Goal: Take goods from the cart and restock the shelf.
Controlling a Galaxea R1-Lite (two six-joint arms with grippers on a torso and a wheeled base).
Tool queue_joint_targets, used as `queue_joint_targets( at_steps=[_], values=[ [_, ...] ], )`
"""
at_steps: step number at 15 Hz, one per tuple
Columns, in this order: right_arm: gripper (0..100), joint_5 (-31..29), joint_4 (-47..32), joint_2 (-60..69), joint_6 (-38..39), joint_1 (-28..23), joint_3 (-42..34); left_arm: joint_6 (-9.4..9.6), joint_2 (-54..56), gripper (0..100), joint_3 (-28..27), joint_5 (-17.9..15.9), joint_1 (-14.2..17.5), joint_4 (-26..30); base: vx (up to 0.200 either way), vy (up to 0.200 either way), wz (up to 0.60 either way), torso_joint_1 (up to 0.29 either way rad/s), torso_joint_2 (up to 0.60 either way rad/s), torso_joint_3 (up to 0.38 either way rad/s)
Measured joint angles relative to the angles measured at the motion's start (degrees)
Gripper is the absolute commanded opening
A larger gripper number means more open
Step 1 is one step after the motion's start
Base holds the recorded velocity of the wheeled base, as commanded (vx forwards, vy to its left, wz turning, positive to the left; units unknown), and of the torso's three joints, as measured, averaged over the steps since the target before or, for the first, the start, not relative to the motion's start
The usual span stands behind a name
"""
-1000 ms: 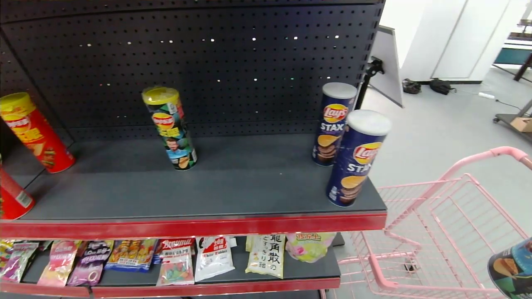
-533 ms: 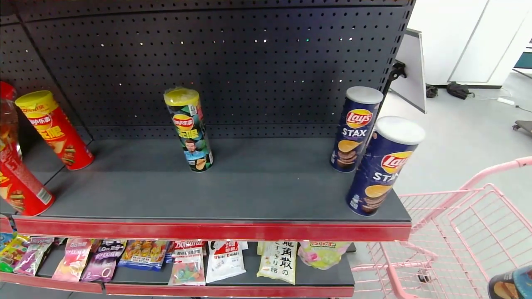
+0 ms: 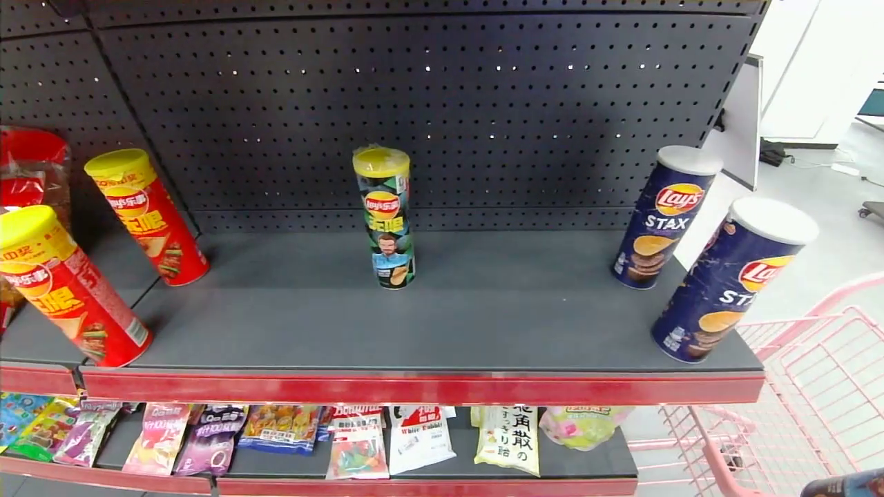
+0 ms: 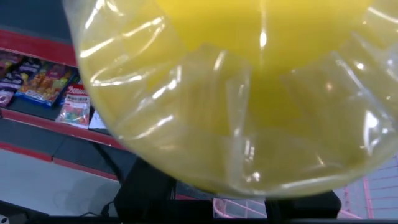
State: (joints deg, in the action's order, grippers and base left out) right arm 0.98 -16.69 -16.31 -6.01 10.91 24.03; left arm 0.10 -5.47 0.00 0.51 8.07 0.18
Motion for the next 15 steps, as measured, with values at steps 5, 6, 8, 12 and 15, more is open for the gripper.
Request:
queue_joint_targets(
  at_steps=[5,6,8,12,15],
  values=[
    [0,1.2,0.1,2.4,1.2,0.4,-1.5,-0.02,0.0,100,0.0,0.0,0.0,0.0,0.000,0.080,0.00,0.001,0.00,0.002],
    [0,1.3,0.3,2.6,1.3,0.4,-1.5,0.01,0.0,100,0.0,0.0,-0.1,0.0,0.000,0.000,0.00,0.000,0.00,0.000],
    [0,1.5,0.2,2.8,1.3,0.6,-1.5,0.01,0.0,100,0.0,0.0,0.0,0.0,0.100,0.000,0.00,0.001,0.00,-0.001],
    [0,2.4,0.2,2.9,1.3,0.5,-1.5,0.01,0.0,100,0.0,0.0,0.0,0.0,0.150,0.000,0.00,-0.008,0.00,0.004],
    [0,3.1,0.1,2.8,1.3,0.7,-1.5,0.01,0.0,100,0.0,0.0,0.0,0.0,0.000,0.000,0.00,0.000,0.00,0.000]
  ],
)
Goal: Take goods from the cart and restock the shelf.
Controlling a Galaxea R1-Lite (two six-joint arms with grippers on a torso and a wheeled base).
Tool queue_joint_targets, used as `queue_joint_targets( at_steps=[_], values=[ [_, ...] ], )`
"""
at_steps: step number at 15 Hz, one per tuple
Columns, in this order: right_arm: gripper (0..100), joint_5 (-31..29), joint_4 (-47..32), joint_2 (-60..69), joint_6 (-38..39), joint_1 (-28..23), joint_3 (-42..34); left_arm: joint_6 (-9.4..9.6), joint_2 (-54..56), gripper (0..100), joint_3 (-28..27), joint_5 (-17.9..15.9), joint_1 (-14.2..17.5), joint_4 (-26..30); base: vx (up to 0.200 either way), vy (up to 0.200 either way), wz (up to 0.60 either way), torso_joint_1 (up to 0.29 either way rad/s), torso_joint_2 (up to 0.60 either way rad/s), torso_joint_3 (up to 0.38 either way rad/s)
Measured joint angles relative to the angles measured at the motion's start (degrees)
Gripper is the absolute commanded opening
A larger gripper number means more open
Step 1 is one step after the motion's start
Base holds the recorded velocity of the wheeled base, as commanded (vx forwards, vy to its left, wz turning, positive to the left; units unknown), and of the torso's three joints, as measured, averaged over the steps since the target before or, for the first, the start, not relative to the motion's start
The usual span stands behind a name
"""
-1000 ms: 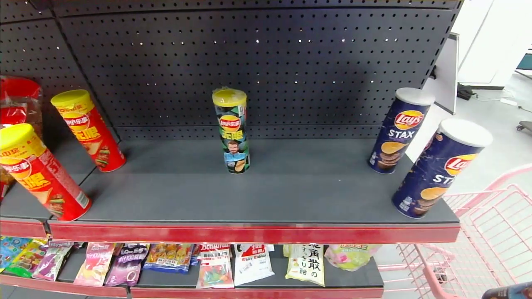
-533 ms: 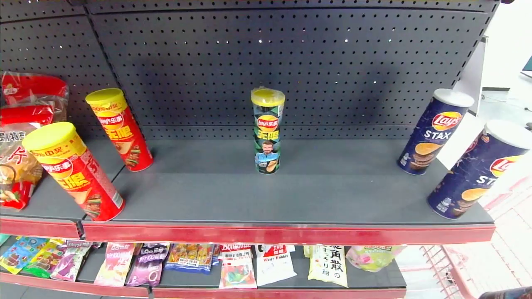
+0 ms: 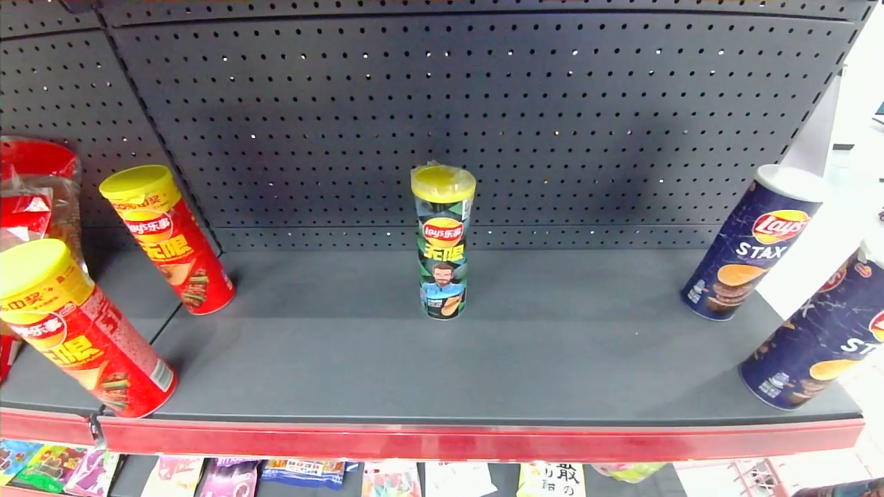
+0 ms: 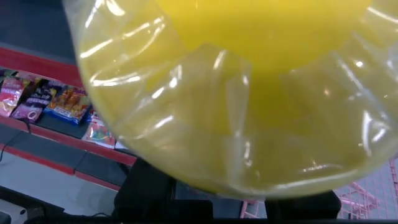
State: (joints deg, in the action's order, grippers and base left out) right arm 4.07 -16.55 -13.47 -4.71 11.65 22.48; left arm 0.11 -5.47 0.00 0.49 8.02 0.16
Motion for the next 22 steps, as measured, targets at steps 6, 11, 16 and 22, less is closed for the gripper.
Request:
queue_joint_targets(
  at_steps=[6,11,16,22],
  values=[
    [0,4.3,-0.2,0.4,-0.2,1.3,0.0,0.76,-0.1,100,0.0,-1.3,-0.9,0.0,0.000,0.000,0.00,0.000,0.00,0.000],
    [0,7.1,0.0,-1.2,-0.6,3.4,1.0,5.77,0.1,100,0.0,-8.6,-2.3,-0.5,0.000,0.000,0.00,0.000,0.00,0.000],
    [0,7.3,0.2,-5.3,-0.5,4.8,2.4,3.94,-0.1,100,-0.9,-8.2,-2.3,-1.0,0.000,0.000,0.00,0.000,0.00,0.000],
    [0,7.3,0.2,-6.7,-0.5,5.0,2.0,2.65,-22.8,100,-20.6,-21.2,-8.4,-5.0,0.000,0.000,0.00,0.000,0.00,0.000]
  ],
)
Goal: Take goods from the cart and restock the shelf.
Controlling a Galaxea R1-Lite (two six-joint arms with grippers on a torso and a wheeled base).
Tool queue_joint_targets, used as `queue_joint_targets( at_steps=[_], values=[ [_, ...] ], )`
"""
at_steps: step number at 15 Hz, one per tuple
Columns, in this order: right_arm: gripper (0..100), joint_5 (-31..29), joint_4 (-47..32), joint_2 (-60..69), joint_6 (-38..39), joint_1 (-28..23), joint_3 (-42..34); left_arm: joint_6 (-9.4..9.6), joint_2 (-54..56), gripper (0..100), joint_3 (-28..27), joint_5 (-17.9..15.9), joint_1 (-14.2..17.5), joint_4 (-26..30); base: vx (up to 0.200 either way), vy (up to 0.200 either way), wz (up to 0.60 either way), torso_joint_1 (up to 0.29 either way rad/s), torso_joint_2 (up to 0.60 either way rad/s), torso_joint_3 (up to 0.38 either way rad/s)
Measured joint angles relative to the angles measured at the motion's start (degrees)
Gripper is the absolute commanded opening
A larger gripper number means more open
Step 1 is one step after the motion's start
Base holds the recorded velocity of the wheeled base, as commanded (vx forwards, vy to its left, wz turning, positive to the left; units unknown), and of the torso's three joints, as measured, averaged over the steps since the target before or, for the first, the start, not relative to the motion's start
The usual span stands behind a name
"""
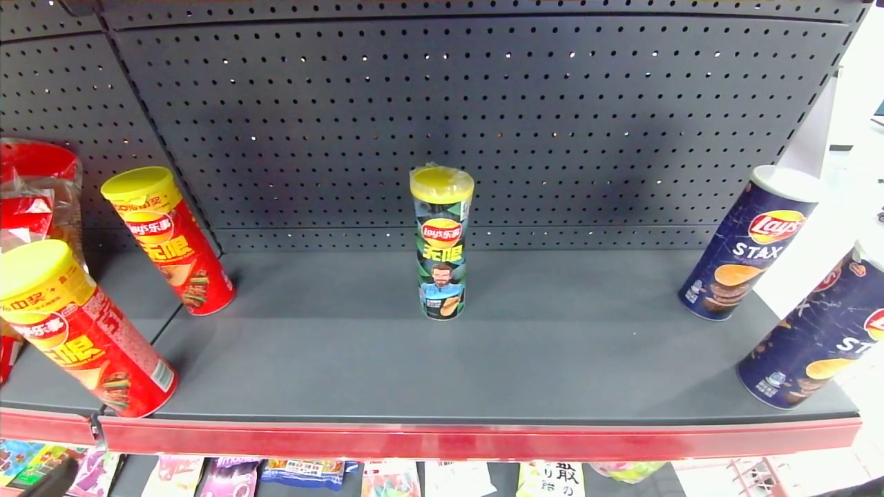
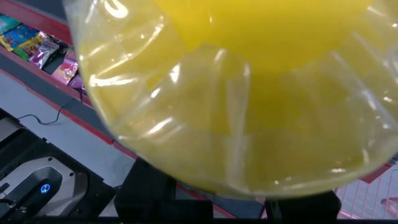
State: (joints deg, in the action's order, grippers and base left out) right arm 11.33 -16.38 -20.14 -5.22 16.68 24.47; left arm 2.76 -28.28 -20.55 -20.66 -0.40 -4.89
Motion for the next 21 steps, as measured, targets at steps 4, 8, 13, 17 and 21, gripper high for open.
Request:
queue_joint_targets(
  at_steps=[4,8,13,17,21],
  values=[
    [0,0.1,1.8,-0.8,0.0,0.0,0.5,2.96,-23.7,100,-14.5,-8.8,-12.4,-1.7,0.000,0.000,0.00,0.000,0.00,0.000],
    [0,0.0,1.9,-1.5,0.0,0.0,2.1,10.02,-45.5,100,-27.1,-13.5,-19.8,-4.3,0.000,0.000,0.00,0.000,0.00,0.000],
    [0,-0.1,2.0,-1.7,0.2,-0.1,3.0,13.67,-62.8,100,-37.2,-15.0,-21.9,-7.8,0.000,0.000,0.00,0.000,0.00,0.000],
    [0,-0.1,2.0,-1.7,0.3,-0.1,3.0,15.09,-71.0,100,-42.3,-14.7,-22.0,-10.3,0.000,0.000,0.00,0.000,0.00,0.000],
    [0,-0.2,2.0,-1.8,0.3,-0.1,3.1,15.06,-76.7,100,-49.1,-15.3,-22.2,-10.4,0.000,0.000,0.00,0.000,0.00,0.000]
  ],
)
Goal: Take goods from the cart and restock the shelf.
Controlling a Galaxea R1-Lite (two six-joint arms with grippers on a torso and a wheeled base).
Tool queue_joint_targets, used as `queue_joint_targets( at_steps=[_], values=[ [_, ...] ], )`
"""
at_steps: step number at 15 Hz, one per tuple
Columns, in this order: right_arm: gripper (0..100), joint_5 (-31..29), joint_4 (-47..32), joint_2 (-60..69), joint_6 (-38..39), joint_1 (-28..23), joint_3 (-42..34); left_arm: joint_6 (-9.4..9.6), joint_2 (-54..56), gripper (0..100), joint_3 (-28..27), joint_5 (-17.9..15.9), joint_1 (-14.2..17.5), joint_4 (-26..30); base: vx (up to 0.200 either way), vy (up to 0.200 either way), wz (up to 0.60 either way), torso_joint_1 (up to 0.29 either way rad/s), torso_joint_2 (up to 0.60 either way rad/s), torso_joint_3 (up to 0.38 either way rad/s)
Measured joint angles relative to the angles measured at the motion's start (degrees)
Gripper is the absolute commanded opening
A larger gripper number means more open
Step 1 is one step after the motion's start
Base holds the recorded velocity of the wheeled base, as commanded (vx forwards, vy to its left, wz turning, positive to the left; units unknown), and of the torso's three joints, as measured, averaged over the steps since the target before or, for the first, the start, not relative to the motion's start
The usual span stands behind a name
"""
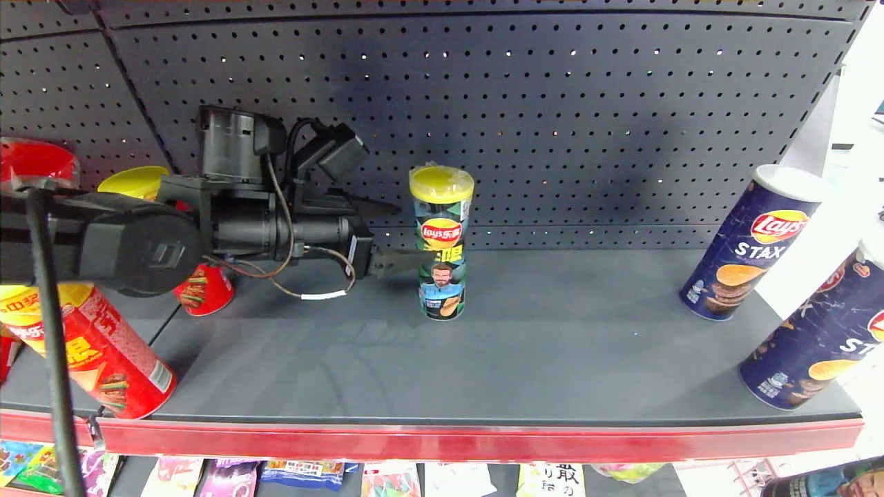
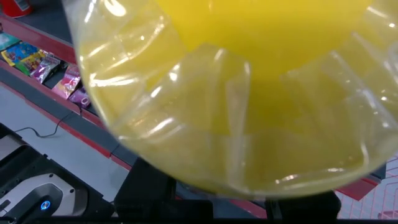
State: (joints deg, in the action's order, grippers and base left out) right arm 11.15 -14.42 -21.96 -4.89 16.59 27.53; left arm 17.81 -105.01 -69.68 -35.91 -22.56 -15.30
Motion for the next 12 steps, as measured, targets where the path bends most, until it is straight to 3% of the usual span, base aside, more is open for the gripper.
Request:
queue_joint_targets(
  at_steps=[5,12],
  values=[
    [0,-0.2,-0.1,0.0,0.0,0.0,-0.1,-0.13,-4.6,100,-5.9,-1.9,-1.0,0.0,0.000,0.000,0.00,0.000,0.00,0.000],
    [0,-0.4,-0.1,0.0,0.0,-0.1,0.1,-1.15,-9.5,100,-11.8,-2.0,-3.2,0.0,0.000,0.000,0.00,0.000,0.00,0.000]
  ],
)
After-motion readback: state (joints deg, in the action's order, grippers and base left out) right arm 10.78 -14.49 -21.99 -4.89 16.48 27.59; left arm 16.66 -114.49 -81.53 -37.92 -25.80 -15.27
